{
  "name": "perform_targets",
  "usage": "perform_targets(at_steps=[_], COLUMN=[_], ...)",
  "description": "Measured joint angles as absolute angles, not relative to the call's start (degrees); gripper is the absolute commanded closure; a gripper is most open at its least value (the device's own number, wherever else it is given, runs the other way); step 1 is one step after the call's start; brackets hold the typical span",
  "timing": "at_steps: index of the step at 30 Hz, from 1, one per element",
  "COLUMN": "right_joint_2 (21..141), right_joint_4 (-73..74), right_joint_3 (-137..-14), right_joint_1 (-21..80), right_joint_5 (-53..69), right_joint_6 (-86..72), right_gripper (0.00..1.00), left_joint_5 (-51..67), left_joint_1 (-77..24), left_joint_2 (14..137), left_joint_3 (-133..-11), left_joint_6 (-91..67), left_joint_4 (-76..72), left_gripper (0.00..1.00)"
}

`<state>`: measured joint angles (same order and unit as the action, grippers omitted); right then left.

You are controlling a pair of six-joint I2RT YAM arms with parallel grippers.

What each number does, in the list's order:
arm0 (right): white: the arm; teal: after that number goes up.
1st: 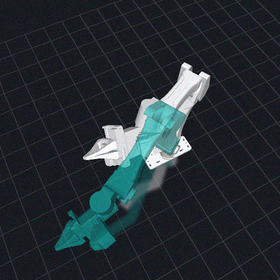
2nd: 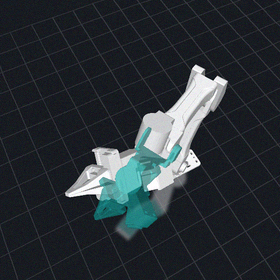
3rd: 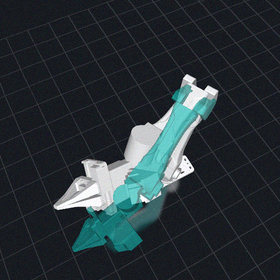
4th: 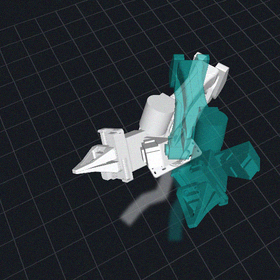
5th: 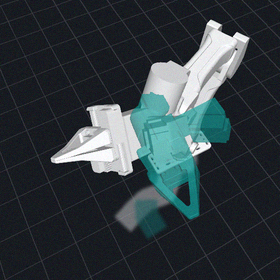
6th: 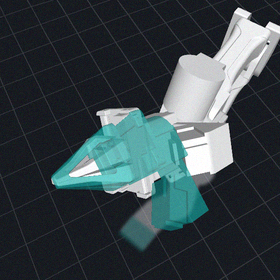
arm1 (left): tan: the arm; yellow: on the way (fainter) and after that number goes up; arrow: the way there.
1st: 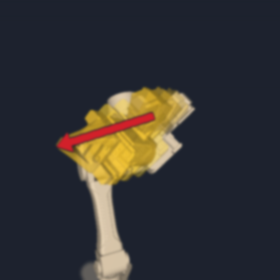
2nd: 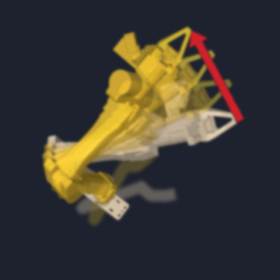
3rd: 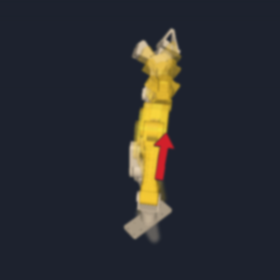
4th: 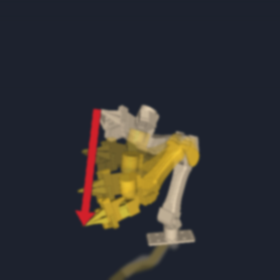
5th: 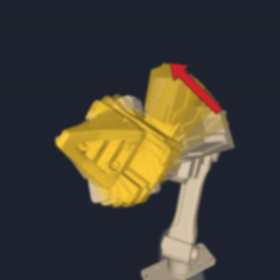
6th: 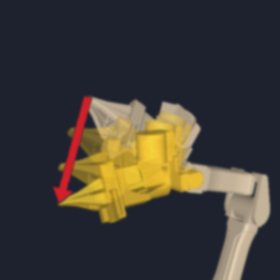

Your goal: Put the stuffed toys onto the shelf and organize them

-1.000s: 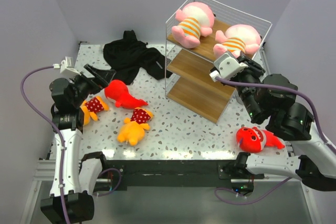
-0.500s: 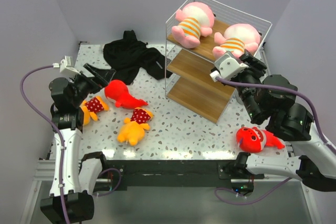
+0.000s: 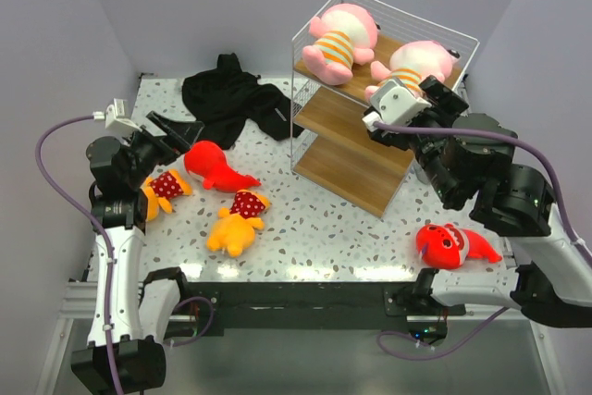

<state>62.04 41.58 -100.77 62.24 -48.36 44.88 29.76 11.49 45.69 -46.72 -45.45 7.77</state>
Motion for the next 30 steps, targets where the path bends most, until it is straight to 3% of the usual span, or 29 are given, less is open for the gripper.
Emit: perform_targets(at_steps=[14,22,30], right_joint_2=[67.33,76.31,83.68], right_joint_4=[51.44,51.31,45.32], right_joint_3=[-115.31,-126.63,-119.61], right_joint_1=[62.24,62.59,75.96], right_joint_5=[-40.73,-28.01,-26.55], right_joint_6=[36.56,27.14,20.36], right_gripper=[0.30,0.45,0.58], left_joint_5=[29.19,19.18,8.32], left_joint_1=[11.49,11.49,11.49], left_joint_2=[46.24,49.10,51.11], left_joint_3=[-46.72,-46.68,-44.05], left_joint_6=[-45.43,-46.98,-49.25], left_joint_4=[7.77,12.56,18.26], left_gripper=[0.04,0.05,0.10])
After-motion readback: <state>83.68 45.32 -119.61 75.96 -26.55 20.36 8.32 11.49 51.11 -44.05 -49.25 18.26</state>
